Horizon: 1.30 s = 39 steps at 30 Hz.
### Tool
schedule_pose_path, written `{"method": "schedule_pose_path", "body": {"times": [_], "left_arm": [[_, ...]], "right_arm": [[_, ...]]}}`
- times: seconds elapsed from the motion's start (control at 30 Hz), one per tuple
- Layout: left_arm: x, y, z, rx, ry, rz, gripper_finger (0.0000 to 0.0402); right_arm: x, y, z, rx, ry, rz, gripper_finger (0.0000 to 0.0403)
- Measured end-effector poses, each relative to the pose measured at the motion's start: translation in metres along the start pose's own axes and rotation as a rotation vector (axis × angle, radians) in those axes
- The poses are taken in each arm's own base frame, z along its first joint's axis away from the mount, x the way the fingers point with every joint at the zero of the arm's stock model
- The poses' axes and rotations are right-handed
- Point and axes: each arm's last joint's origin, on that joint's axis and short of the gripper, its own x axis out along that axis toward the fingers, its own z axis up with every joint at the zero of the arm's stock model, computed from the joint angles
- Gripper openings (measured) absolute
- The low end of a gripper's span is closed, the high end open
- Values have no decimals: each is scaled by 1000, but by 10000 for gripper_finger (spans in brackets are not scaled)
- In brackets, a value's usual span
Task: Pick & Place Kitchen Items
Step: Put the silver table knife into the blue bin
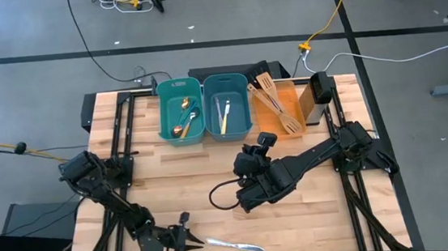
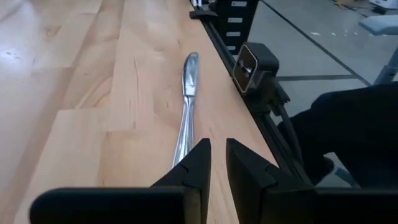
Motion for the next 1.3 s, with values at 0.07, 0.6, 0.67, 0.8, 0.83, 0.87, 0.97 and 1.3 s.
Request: {"method": "schedule_pose_path", "body": {"times": [0.07, 0.6, 0.67, 0.8, 0.83, 0.87, 0.97, 1.3], "left_arm": [[1, 1, 1, -3, -2, 5, 59], [5, 8, 0, -21, 6, 51, 182], [6, 9, 0, -28, 7, 54, 186], [11, 11, -7, -23, 11, 61, 188], [15, 10, -10, -21, 14, 65, 188], [18, 9, -12, -16, 19, 67, 188], [26, 5, -14, 20, 23, 72, 188], [45, 2, -17, 46, 26, 100, 188]], "right_arm": [[0, 0, 0, 6, -3, 2, 52], [-1, 6, 3, 52, 23, 94, 52], [-2, 7, 3, 59, 27, 114, 52], [-9, 11, 2, 63, 11, 135, 52], [-11, 12, 1, 62, 7, 139, 52], [-12, 13, 1, 61, 3, 142, 52], [-16, 15, 0, 60, -10, 144, 52], [-21, 18, -1, 64, -24, 155, 52]]}}
